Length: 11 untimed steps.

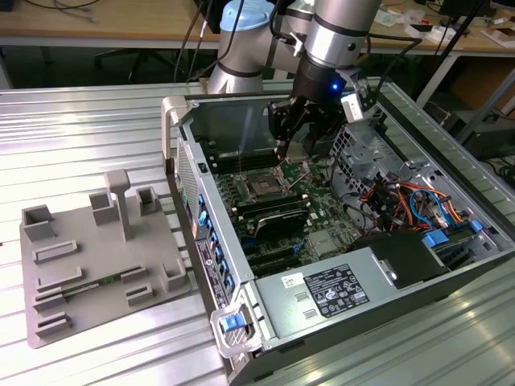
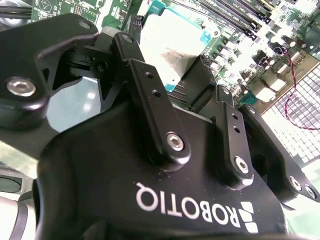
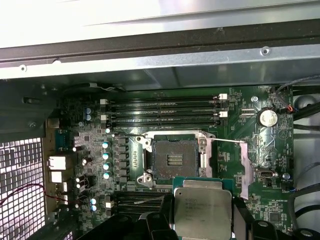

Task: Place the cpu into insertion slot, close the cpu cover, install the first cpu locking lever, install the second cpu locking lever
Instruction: 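Place the cpu into insertion slot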

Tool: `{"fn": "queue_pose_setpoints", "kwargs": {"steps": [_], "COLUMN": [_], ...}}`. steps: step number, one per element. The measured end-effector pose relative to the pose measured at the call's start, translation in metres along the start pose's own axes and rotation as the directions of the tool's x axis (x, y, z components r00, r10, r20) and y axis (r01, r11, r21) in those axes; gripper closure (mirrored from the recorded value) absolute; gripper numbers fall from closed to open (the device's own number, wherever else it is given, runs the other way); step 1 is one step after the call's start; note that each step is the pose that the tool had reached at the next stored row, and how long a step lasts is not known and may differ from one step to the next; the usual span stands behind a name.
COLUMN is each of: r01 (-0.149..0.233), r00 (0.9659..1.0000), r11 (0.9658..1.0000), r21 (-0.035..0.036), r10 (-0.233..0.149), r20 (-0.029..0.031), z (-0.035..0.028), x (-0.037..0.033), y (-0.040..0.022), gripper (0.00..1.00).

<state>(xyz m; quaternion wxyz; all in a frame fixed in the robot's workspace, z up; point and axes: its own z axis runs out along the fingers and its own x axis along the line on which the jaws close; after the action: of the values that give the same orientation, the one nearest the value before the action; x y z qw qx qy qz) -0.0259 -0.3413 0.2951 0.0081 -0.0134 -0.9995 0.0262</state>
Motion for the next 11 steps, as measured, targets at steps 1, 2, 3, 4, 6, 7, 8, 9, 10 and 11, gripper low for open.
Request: {"fn": "queue_pose_setpoints", "kwargs": {"steps": [1,2,3,4,6,7,8,9,10,11], "r01": [0.0,0.0,0.0,0.0,0.0,0.0,0.0,0.0,0.0,0.0], "r00": [1.0,1.0,1.0,1.0,1.0,1.0,1.0,1.0,1.0,1.0], "r11": [1.0,1.0,1.0,1.0,1.0,1.0,1.0,1.0,1.0,1.0], "r21": [0.0003,0.0005,0.0008,0.001,0.0015,0.0019,0.0022,0.0023,0.0024,0.0026], "r10": [0.0,0.0,0.0,0.0,0.0,0.0,0.0,0.0,0.0,0.0], "r20": [0.0,0.0,0.0,-0.0001,0.0,0.0,0.0,0.0,0.0001,0.0], "z": [0.0002,0.0005,0.001,0.0014,0.0021,0.0025,0.0028,0.0031,0.0036,0.0039], "x": [0.0,0.0,0.0,0.0,0.0,0.0,0.0,-0.0001,-0.0001,-0.0001], "y": [0.0,0.0,0.0,0.0,0.0001,0.0001,0.0001,0.0001,0.0002,0.0002], "gripper": [0.45,0.45,0.45,0.45,0.45,0.45,0.45,0.45,0.45,0.45]}}
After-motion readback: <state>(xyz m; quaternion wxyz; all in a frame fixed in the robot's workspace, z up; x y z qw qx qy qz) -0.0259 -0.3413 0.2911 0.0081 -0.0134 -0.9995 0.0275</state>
